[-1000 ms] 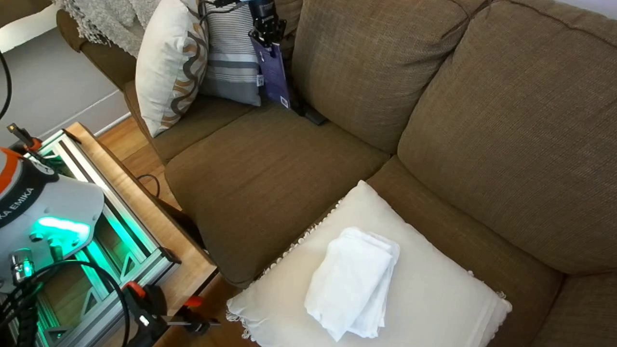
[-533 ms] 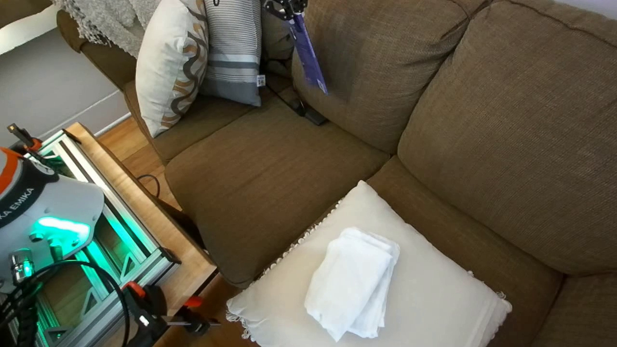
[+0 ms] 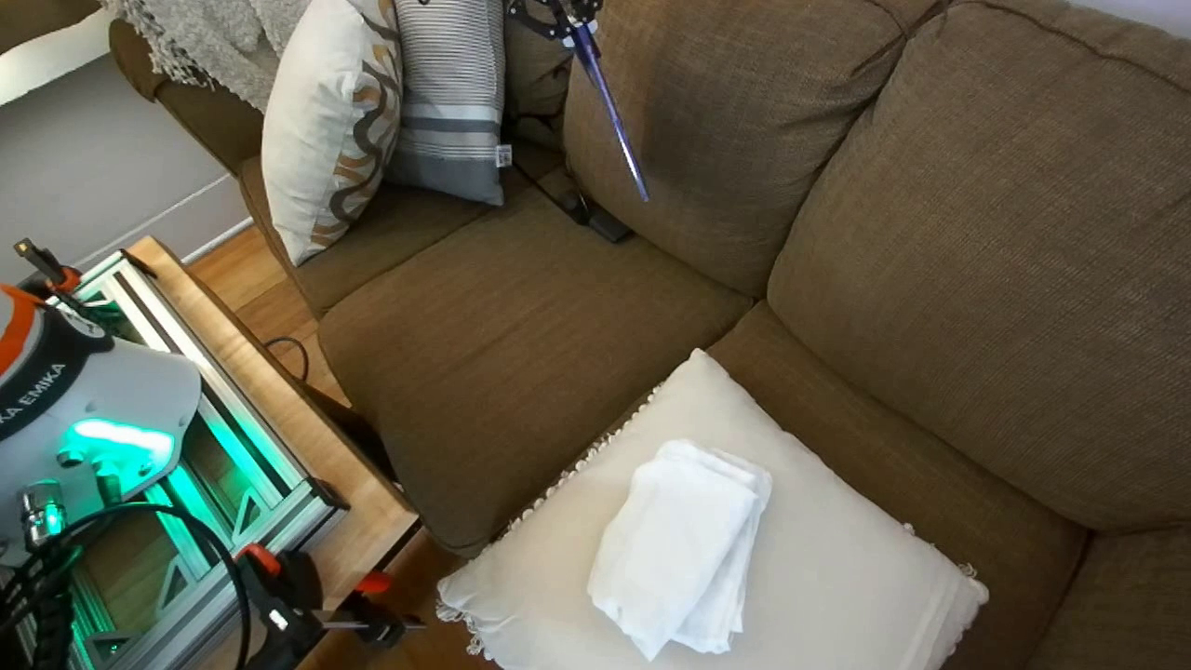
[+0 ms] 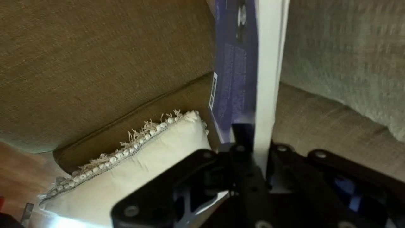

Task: Put the blue book on the white pillow on the right

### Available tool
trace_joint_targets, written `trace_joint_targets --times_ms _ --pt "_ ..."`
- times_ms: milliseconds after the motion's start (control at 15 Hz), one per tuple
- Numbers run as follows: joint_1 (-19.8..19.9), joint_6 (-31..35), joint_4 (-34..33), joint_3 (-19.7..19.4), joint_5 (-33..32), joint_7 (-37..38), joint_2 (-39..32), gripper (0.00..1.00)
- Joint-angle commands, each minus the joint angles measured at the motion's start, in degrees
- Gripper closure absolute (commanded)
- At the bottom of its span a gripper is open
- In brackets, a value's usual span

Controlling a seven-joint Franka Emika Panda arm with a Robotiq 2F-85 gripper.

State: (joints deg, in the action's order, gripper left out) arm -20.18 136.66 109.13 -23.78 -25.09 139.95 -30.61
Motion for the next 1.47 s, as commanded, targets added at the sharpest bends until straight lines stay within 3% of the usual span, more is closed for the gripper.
trace_joint_targets --times_ms 0,200,267,333,400,467,533,600,667,867,933,1000,1067,1133,1200,1267,1400 --pt "2.0 1.3 8.6 -4.1 -10.9 12.0 6.6 0.97" --pt "5.2 0.7 13.9 -6.6 -20.5 23.0 11.1 0.97" --pt "-1.2 1.4 11.4 -17.6 -13.8 16.5 9.0 0.97" --pt "-1.1 1.4 12.4 -20.0 -14.5 16.2 10.1 0.97" --pt "-2.7 2.2 17.1 -23.1 -19.2 21.8 12.6 0.97" --pt "-4.1 2.1 12.8 -29.0 -13.8 15.7 9.4 0.97" --pt "-6.5 2.6 16.1 -33.2 -14.4 18.1 10.3 0.97" --pt "3.2 -0.7 11.7 -20.7 -18.4 17.2 10.9 0.97" --pt "3.3 -0.6 12.1 -22.2 -19.3 16.9 11.2 0.90" --pt "7.5 -0.7 11.5 -16.8 -19.7 16.8 11.4 0.90" --pt "7.5 -1.0 11.4 -16.1 -19.7 16.9 11.4 0.97" --pt "1.0 -0.3 11.6 -23.3 -19.7 21.8 9.1 0.97" --pt "-3.4 1.9 8.1 -31.6 -12.5 16.3 4.9 0.97" --pt "-3.6 3.4 9.1 -34.0 -11.7 16.0 4.2 0.97" --pt "-5.2 4.7 13.1 -36.6 -14.9 20.9 5.5 0.97" --pt "-6.7 7.1 10.3 -42.4 -8.0 15.7 0.1 0.97" --pt "-9.3 11.9 16.7 -48.2 -10.7 22.7 -1.4 0.97"
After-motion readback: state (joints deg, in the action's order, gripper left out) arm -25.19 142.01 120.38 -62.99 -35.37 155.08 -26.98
